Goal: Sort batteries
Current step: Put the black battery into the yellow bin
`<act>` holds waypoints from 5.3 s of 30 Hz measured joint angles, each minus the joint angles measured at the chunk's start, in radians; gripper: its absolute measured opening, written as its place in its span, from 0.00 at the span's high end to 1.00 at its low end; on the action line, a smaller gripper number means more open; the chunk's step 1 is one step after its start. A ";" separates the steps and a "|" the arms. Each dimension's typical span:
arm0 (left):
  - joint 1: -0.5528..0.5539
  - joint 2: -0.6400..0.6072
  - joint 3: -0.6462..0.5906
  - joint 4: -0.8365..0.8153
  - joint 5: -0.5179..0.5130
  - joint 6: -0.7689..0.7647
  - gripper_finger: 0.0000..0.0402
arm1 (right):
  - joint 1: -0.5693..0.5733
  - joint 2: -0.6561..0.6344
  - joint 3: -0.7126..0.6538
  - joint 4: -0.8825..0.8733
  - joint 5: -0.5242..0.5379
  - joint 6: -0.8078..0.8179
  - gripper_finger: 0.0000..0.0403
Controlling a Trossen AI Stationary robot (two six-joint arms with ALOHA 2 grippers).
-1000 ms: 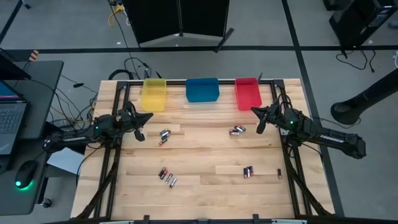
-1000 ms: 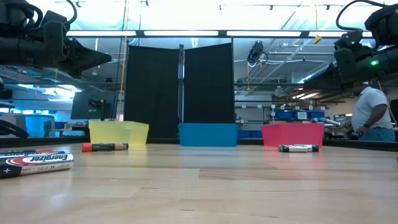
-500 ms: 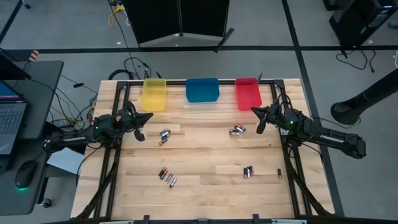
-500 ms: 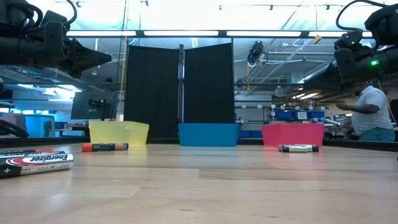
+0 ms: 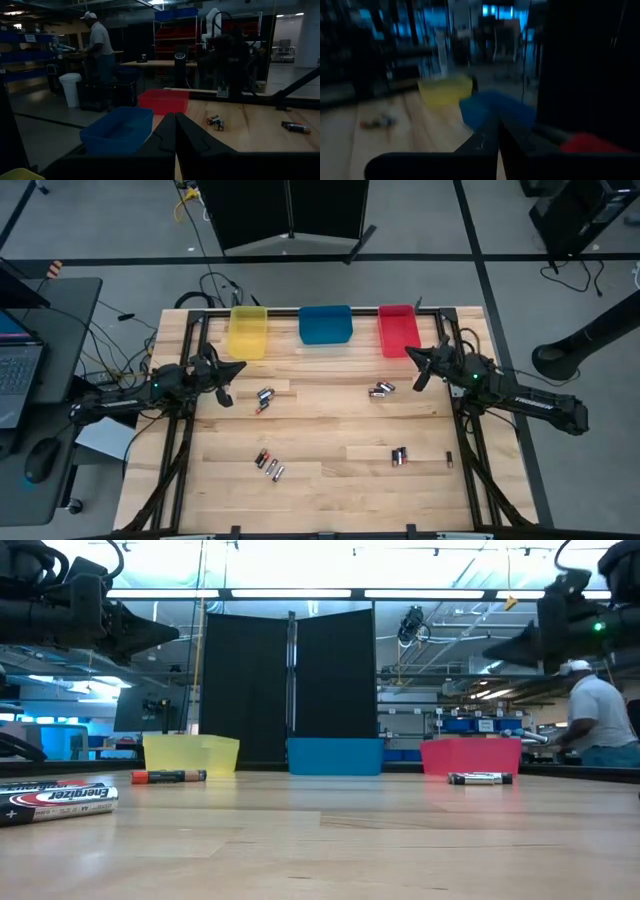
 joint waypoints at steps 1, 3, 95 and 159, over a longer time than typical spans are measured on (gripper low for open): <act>0.000 0.000 0.000 0.000 0.000 0.000 0.99 | 0.000 0.000 0.000 0.035 0.000 0.000 0.95; 0.000 0.000 0.000 0.000 0.000 0.000 0.99 | 0.000 0.000 0.000 0.114 0.001 -0.034 0.95; 0.000 0.000 0.000 0.097 0.000 0.034 0.99 | 1.054 1.337 0.535 -0.866 -0.698 1.922 0.61; 0.180 0.857 0.203 0.505 0.368 -0.184 0.99 | 0.170 1.559 0.730 0.512 -0.242 0.050 0.86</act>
